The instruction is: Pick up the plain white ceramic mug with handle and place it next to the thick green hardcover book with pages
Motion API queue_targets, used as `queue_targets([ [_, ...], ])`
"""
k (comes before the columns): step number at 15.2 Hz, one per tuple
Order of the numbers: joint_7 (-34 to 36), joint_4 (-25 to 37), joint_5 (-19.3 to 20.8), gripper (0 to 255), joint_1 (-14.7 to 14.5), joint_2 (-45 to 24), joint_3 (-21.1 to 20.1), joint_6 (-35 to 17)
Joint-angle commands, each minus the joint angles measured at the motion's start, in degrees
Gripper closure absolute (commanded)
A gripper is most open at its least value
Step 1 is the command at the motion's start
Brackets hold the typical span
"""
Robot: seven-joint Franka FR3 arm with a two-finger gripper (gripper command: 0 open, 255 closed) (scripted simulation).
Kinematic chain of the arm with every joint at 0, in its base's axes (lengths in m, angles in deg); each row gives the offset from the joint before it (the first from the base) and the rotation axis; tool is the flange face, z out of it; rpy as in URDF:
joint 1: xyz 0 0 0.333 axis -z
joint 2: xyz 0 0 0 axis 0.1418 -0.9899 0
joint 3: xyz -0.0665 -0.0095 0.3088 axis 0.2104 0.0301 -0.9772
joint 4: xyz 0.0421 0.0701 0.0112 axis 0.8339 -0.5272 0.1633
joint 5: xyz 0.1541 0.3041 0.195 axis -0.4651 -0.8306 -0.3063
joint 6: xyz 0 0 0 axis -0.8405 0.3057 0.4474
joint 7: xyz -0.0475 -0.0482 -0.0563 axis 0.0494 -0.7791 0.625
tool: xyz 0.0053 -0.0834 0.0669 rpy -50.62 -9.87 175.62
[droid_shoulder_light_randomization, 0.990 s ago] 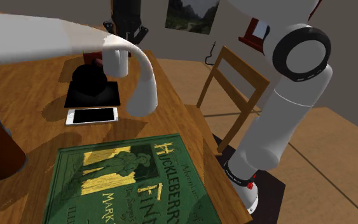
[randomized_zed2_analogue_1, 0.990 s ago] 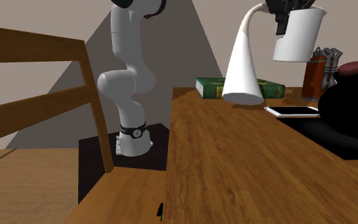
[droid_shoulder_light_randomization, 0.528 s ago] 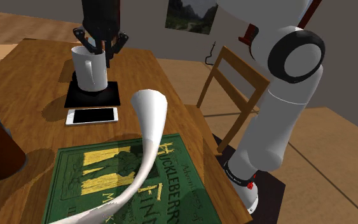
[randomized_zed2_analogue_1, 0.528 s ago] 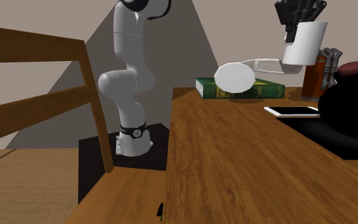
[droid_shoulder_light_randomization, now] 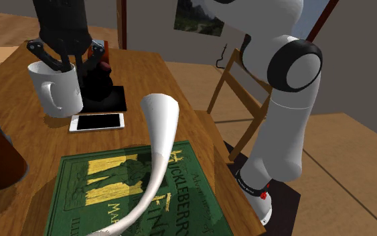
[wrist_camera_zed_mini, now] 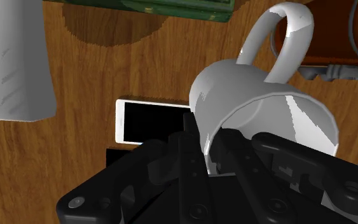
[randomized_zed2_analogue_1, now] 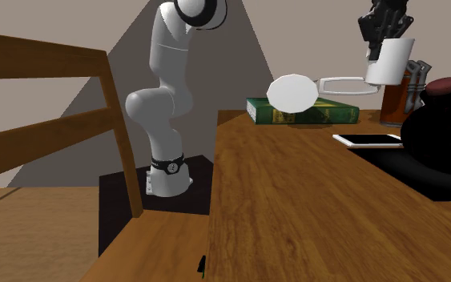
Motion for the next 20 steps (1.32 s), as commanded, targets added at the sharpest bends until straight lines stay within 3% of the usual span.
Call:
queue_targets([
  [1, 3.46, 5.60, 1.85, 255, -3.52, -4.31, -0.88, 1.46],
  [9, 2.91, -6.35, 0.33, 255, -1.64, -0.56, -0.73, -6.87],
  [20, 2.48, -17.92, -0.48, 255, -0.42, 1.58, -0.55, -16.39],
])
